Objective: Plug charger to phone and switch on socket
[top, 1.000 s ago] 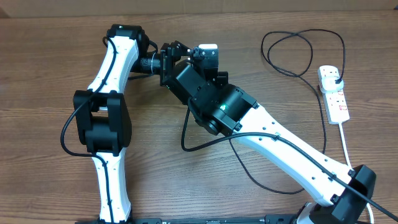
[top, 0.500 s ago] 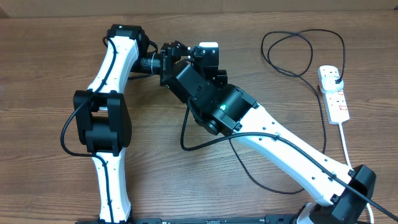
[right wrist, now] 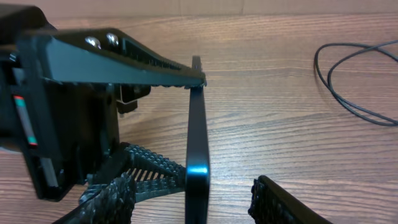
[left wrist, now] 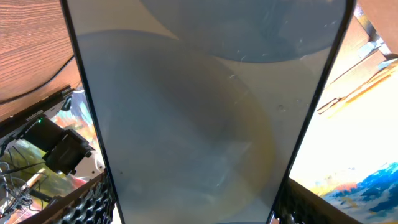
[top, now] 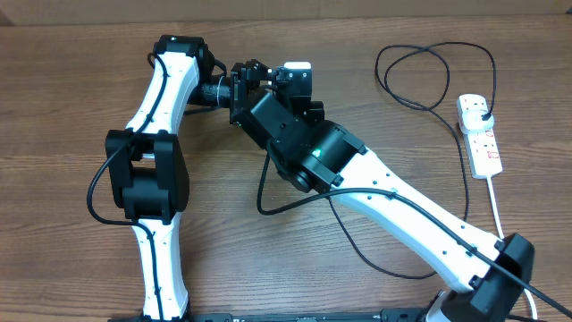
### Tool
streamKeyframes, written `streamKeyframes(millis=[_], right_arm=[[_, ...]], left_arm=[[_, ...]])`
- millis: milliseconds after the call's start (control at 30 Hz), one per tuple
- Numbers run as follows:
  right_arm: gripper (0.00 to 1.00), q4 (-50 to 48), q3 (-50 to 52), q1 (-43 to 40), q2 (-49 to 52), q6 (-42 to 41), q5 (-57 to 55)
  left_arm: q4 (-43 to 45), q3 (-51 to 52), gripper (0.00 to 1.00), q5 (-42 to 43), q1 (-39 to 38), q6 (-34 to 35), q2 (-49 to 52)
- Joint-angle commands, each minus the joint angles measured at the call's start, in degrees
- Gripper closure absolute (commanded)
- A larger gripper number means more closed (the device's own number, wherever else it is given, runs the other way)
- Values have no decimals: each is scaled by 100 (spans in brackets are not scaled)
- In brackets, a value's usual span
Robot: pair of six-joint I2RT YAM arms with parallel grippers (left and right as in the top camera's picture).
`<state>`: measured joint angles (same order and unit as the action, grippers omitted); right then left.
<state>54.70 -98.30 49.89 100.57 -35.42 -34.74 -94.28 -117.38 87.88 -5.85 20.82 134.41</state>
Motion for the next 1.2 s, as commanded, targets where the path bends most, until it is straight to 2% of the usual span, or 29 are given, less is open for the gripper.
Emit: streamKeyframes(millis=[0, 333, 767, 1167], right_arm=[[39, -46, -33, -15, 136, -42, -13], [46, -142, -33, -151, 136, -42, -7], [56, -264, -35, -282, 136, -35, 629], [65, -289, -35, -282, 136, -15, 603]], left_arm=[[-20, -138, 23, 275, 59, -9, -13], [-17, -138, 23, 273, 59, -52, -13], [-13, -138, 23, 271, 59, -114, -11], [-15, -138, 22, 271, 59, -114, -11]])
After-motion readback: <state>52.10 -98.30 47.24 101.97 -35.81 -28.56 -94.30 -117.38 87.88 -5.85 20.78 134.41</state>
